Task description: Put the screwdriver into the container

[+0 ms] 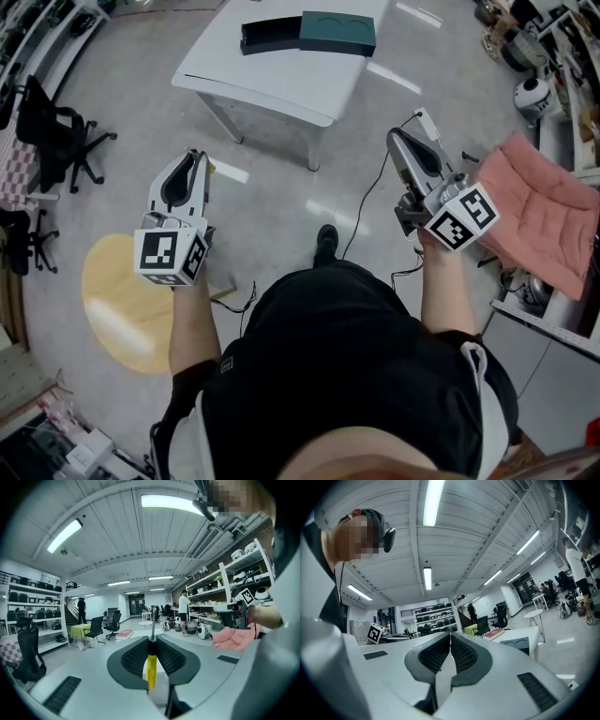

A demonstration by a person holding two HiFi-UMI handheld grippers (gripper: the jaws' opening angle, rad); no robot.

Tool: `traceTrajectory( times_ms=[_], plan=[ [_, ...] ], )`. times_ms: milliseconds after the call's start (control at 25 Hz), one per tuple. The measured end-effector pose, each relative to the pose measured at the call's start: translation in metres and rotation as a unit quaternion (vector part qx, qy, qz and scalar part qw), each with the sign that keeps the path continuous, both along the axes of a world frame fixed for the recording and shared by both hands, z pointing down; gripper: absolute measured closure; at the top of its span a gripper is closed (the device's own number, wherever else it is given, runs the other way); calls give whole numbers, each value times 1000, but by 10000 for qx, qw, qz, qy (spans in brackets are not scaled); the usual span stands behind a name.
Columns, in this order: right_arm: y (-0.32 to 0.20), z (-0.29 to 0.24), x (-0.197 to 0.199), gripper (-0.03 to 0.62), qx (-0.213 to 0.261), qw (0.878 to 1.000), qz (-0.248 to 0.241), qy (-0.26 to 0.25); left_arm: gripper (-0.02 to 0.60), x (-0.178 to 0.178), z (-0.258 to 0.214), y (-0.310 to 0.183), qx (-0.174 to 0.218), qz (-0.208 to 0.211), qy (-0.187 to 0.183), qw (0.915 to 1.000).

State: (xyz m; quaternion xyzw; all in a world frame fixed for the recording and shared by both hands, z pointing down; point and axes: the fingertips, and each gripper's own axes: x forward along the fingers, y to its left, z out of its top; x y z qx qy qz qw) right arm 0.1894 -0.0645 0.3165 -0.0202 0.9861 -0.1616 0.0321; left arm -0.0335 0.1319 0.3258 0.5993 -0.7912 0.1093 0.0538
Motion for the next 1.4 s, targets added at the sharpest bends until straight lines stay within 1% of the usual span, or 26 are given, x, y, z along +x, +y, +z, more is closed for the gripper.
traceTrajectory(
  times_ms=[200, 400, 520, 600, 800, 920, 1000, 1120, 1280, 1400],
  plan=[
    [-44, 3, 1, 562, 61, 10000, -26, -12, 517, 4, -7, -47, -71, 25, -120, 9999],
    [-70, 0, -3, 563, 55, 9999, -31, -135, 517, 3, -17, -72, -136, 43, -275, 9995],
    [-73, -1, -6, 562, 68, 9998, -133, -160, 517, 1, -21, -78, -127, -14, -361, 9993],
    [-73, 0, -12, 562, 93, 9997, -184, -136, 517, -4, -22, -81, -71, -34, -357, 9993],
    [-70, -7, -37, 562, 169, 9996, -180, -113, 517, -31, -21, -85, 34, 10, -296, 9996],
    [-71, -6, -45, 562, 220, 9997, -116, -59, 517, -43, -19, -92, 91, 106, -295, 9995],
    [-70, -5, -56, 562, 252, 9997, -32, -19, 517, -56, -17, -97, 123, 209, -301, 9993],
    [-70, -4, -84, 562, 271, 9996, 121, 26, 517, -88, -13, -102, 159, 365, -272, 9988],
    [-67, -5, -136, 562, 277, 9993, 260, 54, 517, -143, -12, -107, 229, 500, -248, 9982],
    [-61, -7, -180, 563, 281, 9991, 325, 58, 517, -181, -11, -109, 235, 679, -250, 9971]
  ],
)
